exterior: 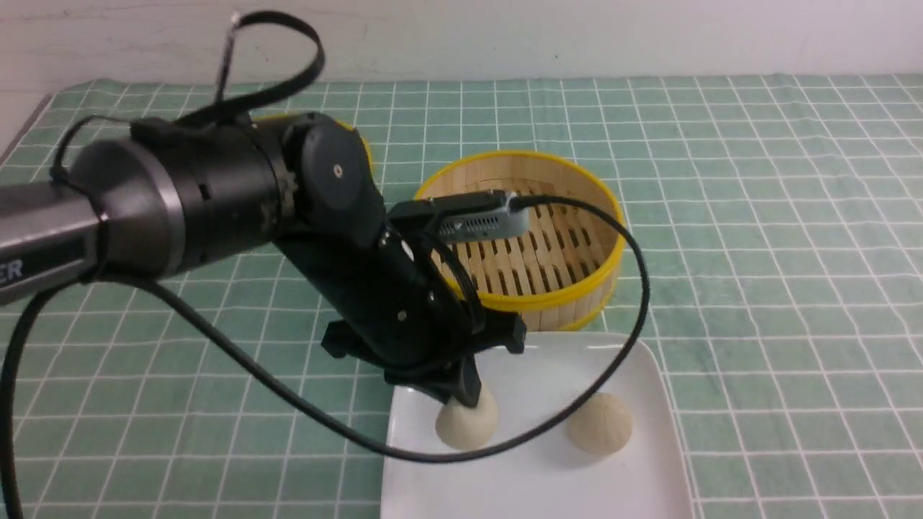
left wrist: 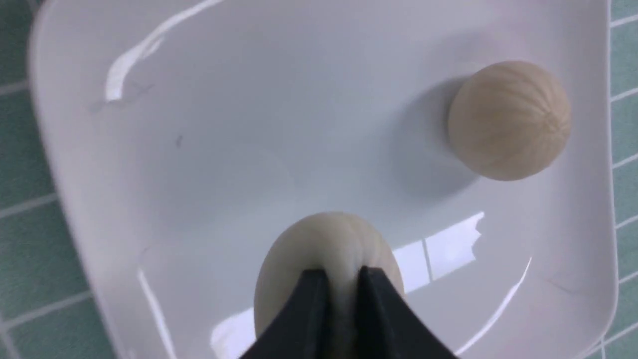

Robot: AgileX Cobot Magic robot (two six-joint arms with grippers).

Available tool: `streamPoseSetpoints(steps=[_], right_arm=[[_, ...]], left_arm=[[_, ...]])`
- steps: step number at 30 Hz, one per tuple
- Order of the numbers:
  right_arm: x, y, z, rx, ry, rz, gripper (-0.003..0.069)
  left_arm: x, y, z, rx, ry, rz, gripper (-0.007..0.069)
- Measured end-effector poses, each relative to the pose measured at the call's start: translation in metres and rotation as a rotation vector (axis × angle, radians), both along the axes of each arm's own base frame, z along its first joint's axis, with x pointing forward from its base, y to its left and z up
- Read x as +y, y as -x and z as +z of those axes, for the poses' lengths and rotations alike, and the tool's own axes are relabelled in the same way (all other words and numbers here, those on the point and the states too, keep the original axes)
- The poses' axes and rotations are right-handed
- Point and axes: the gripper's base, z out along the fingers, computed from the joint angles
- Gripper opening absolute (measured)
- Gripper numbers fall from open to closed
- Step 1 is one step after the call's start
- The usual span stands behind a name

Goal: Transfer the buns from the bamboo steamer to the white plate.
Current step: 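Carry the bun from the bamboo steamer to the plate with the left gripper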

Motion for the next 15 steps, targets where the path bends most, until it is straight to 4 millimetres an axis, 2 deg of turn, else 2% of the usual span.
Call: streamPoseSetpoints(steps=[4, 9, 10, 12, 15], right_arm=[[0.0, 0.0, 0.001, -0.007, -0.003, 0.001, 0.0032], [0.0, 0.0, 0.001, -0.007, -0.003, 0.001, 0.0036], [0.0, 0.0, 0.001, -0.007, -0.003, 0.001, 0.0037], [0.0, 0.0, 0.001, -0.007, -0.003, 0.001, 0.004], [0.0, 0.0, 0.001, -0.007, -0.003, 0.001, 0.0043]], left_arm=[[-0.021, 0.003, -0.011, -0.058, 0.025, -0.028, 0.0239], [-0.032, 0.0, -0.025, -0.083, 0.026, -0.03, 0.0386], [-0.032, 0.0, -0.025, -0.082, 0.025, -0.03, 0.0392], [-0.032, -0.003, -0.025, -0.105, 0.017, -0.036, 0.0452], [-0.03, -0.014, -0.013, -0.156, 0.015, -0.039, 0.0472]])
